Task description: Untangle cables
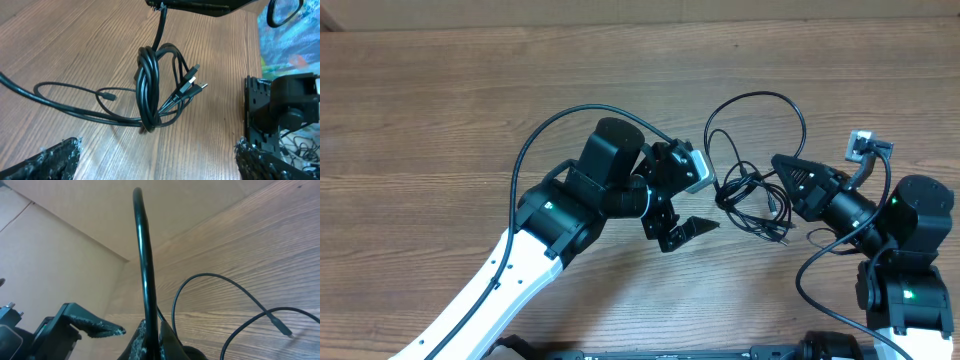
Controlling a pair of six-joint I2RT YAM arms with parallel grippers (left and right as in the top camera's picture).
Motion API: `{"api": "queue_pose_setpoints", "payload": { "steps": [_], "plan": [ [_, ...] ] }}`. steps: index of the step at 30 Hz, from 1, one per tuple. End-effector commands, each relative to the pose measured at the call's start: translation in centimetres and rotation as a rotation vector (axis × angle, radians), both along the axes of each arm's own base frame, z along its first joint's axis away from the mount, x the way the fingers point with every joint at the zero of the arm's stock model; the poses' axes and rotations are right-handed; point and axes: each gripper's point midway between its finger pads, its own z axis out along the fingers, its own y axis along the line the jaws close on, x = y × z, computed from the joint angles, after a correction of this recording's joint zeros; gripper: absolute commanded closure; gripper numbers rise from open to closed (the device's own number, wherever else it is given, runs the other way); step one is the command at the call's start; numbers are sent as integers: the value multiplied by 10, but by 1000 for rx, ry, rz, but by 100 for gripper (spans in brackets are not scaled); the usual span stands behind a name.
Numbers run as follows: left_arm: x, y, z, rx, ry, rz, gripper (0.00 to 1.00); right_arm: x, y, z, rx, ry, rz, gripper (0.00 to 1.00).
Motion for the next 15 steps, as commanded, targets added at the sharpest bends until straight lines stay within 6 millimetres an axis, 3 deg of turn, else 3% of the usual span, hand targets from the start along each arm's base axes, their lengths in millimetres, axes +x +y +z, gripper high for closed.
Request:
{"api": "queue_pose_setpoints", "payload": {
  "steps": [1,5,6,8,9,10,15],
  "plan": [
    [-8,-17,-13,22,-11,-88,4,-7,7,10,14,-27,46,96],
    [-13,-42,-29,26,-7,-145,6,-10,11,11,24,-28,77,96],
    [-10,-45,-30,21,-14,-145,12,-11,11,11,25,-28,80,96],
    [-8,-46,-28,12,-24,-144,35,-11,11,11,25,-28,80,96],
    [-8,-47,-27,11,-27,-144,56,-11,11,11,25,-28,80,96],
    [-7,-47,-28,11,-24,-140,85,-11,11,11,25,-28,80,96],
    [-4,-49,-23,-16,25,-97,96,-9,8,0,-2,0,63,96]
  ]
}}
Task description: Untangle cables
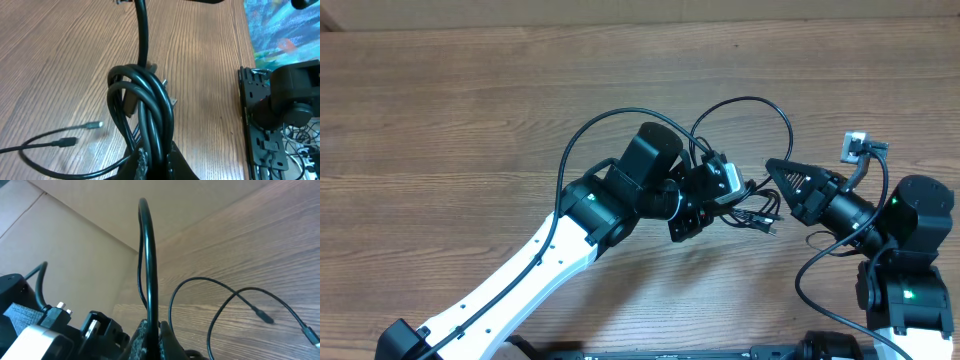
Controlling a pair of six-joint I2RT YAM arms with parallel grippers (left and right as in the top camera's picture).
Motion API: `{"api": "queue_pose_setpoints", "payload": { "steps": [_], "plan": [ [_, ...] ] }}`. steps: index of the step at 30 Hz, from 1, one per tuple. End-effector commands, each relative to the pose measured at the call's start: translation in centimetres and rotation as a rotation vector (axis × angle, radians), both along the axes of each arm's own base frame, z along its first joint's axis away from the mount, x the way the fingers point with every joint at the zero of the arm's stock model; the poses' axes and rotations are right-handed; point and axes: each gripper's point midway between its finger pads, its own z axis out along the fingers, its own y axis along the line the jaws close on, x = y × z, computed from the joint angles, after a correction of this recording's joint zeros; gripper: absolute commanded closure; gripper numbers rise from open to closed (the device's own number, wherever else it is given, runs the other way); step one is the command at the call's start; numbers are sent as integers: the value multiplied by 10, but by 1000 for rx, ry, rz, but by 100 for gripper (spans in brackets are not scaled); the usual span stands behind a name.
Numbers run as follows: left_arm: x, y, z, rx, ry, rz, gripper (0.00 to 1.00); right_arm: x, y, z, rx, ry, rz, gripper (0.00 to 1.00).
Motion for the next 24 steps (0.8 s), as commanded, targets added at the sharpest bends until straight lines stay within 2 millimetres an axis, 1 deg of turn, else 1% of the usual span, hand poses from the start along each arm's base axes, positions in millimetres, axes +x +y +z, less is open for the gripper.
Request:
{"api": "queue_pose_setpoints", "payload": {
  "steps": [1,2,4,7,10,12,13,14,15,16,22,23,24],
  "plan": [
    [3,-6,8,-38,27,23,96,0,-4,-6,-26,19,-24,96],
    [3,-6,10,-44,30,28,96,5,-11,-14,-42,50,-71,96],
    [3,-6,10,-45,44,32,96,16,-33,-35,-101,126,-214,96],
    [2,-5,8,-35,57,37,96,23,-64,-58,-187,207,-387,96],
    [5,-3,5,-19,49,59,96,25,-77,-67,-225,240,-454,96],
    [5,-2,3,-8,54,65,96,26,-85,-69,-248,243,-499,97],
    [5,-1,2,-5,61,67,96,26,-86,-69,-248,243,-501,79],
    [5,-1,2,-6,68,71,96,25,-83,-68,-241,243,-484,35],
    [5,-1,2,-7,68,70,96,24,-77,-68,-227,243,-456,4],
    [4,-1,2,-7,69,69,96,23,-69,-67,-205,242,-413,0],
    [6,0,1,-1,63,79,96,12,-33,-57,-102,233,-208,0],
    [15,3,-2,22,48,132,96,3,-14,-50,-43,227,-94,0],
    [23,7,-5,42,44,188,96,0,-10,-48,-26,228,-67,0]
  ]
}}
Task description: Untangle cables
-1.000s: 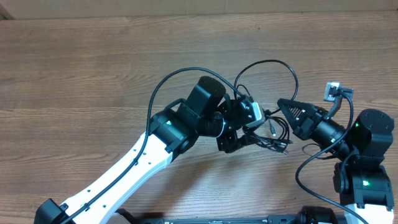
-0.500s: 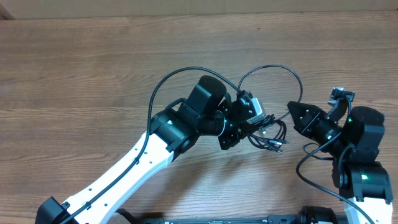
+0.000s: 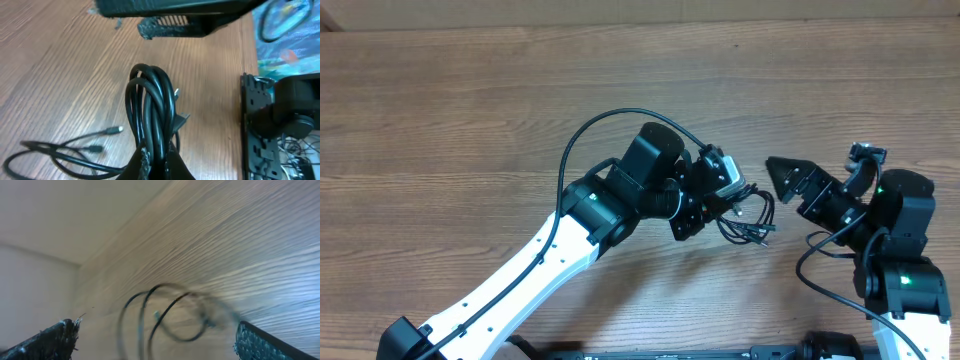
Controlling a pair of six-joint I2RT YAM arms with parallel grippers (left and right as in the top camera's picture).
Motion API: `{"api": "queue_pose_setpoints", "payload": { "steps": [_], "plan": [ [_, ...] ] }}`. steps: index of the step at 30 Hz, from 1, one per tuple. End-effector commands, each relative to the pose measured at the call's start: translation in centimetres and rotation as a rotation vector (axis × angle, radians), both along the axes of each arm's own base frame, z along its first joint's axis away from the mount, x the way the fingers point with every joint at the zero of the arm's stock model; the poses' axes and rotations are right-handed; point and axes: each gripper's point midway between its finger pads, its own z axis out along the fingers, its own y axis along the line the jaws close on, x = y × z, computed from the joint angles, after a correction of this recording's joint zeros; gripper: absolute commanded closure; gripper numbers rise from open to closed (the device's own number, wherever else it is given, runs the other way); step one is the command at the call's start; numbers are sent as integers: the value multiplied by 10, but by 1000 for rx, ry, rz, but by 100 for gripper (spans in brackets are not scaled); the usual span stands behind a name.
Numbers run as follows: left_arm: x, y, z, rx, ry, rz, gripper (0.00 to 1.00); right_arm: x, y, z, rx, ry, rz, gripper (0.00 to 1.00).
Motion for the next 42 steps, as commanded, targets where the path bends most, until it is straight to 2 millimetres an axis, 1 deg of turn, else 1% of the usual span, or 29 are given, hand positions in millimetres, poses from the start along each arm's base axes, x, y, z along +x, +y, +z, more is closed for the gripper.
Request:
{"api": "queue_pose_setpoints", "payload": {
  "steps": [1,3,6,7,8,10,11,13,15,16,17,18,19,20,24,28,30,33,36,37,38,42],
  "plan": [
    [28,12,-4,62,-26,187,96,-18,35,21,138,-30,203,0],
    [39,19,-6,89,-39,260,96,-30,49,31,205,-42,306,0],
    [50,27,-9,112,-41,356,96,-41,60,39,259,-49,389,0],
    [53,28,-8,110,-36,377,96,-41,60,39,279,-29,380,0],
    [53,28,-7,104,-38,375,96,-41,60,39,300,-8,367,2],
    [51,23,-3,81,-42,357,96,-38,57,37,322,29,323,8],
    [49,18,1,55,-40,334,96,-35,55,34,341,63,283,11],
    [45,11,7,18,-39,293,96,-29,51,29,389,133,215,12],
    [37,4,9,16,-74,226,96,-25,50,22,432,198,176,14],
    [35,3,9,21,-91,208,96,-23,50,19,446,223,165,16],
    [33,1,9,26,-111,187,96,-20,50,14,453,246,161,29],
    [32,0,9,30,-122,176,96,-19,50,12,455,257,158,37],
    [32,0,9,29,-122,175,96,-18,50,9,460,268,162,42],
    [32,0,9,30,-121,175,96,-18,50,8,461,273,161,43],
    [26,-4,8,42,-160,128,96,-16,50,10,454,256,167,43],
    [23,-2,3,72,-188,91,96,-15,50,10,453,253,167,43],
    [16,-6,5,53,-190,41,96,-15,50,10,452,252,167,43],
    [11,-8,6,43,-196,7,96,-15,49,10,451,252,165,53],
    [11,-8,6,43,-196,7,96,-15,49,10,451,252,165,69],
    [12,-8,6,43,-197,7,94,-15,49,10,451,252,165,76],
    [12,-8,6,42,-198,9,91,-15,49,10,450,252,164,80],
    [12,-8,6,42,-198,8,90,-15,49,10,448,250,166,91]
  ]
}}
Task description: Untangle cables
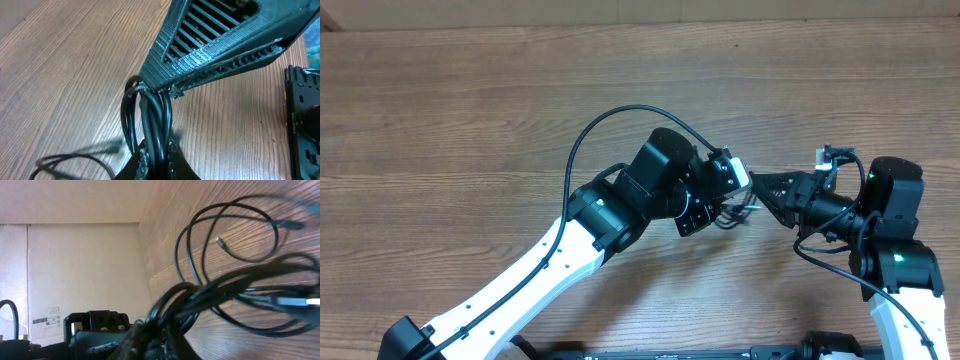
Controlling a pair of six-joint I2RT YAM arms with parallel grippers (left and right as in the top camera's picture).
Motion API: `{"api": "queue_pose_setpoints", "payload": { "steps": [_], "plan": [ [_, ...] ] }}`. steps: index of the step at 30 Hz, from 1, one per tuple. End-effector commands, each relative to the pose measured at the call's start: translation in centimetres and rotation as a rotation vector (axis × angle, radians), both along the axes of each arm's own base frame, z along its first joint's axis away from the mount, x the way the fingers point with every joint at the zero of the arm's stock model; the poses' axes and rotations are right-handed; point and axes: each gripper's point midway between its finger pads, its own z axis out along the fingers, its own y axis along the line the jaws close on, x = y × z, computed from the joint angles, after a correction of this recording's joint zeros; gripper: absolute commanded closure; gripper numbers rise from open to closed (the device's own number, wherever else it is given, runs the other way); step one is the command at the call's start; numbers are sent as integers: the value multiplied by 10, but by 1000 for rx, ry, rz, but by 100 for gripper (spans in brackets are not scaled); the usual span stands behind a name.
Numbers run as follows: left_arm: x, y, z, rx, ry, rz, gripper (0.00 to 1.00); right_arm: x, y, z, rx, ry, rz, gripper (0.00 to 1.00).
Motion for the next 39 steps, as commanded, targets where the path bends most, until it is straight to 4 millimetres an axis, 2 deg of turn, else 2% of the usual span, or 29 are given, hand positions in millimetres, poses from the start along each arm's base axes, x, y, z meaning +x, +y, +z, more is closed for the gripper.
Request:
{"api": "queue_pose_setpoints", "payload": {
  "steps": [1,5,10,15,20,24,29,33,36,39],
  "plan": [
    [-4,-5,8,-23,-18,-41,91,2,-1,4,-9,-22,-1,92],
    [-11,-9,12,-52,-2,-83,93,3,-2,3,-15,-21,-10,92],
    [-23,-19,21,-103,3,-149,94,3,-2,3,-16,-21,-10,79],
    [-31,-25,23,-112,2,-174,95,4,-3,2,-20,-21,-16,81],
    [-44,-34,28,-140,5,-225,96,5,-5,1,-30,-20,-29,96],
    [-52,-39,29,-142,4,-247,96,7,-6,0,-39,-19,-40,96],
    [-49,-39,31,-146,-10,-237,96,8,-8,-1,-64,-42,-37,96],
    [-42,-48,51,-236,8,-191,96,9,-9,-3,-96,-68,-31,96],
    [-36,-55,72,-324,9,-162,96,7,-15,-15,-142,-31,-57,96],
    [-33,-56,81,-362,7,-150,96,6,-15,-17,-158,-38,-49,97]
  ]
}}
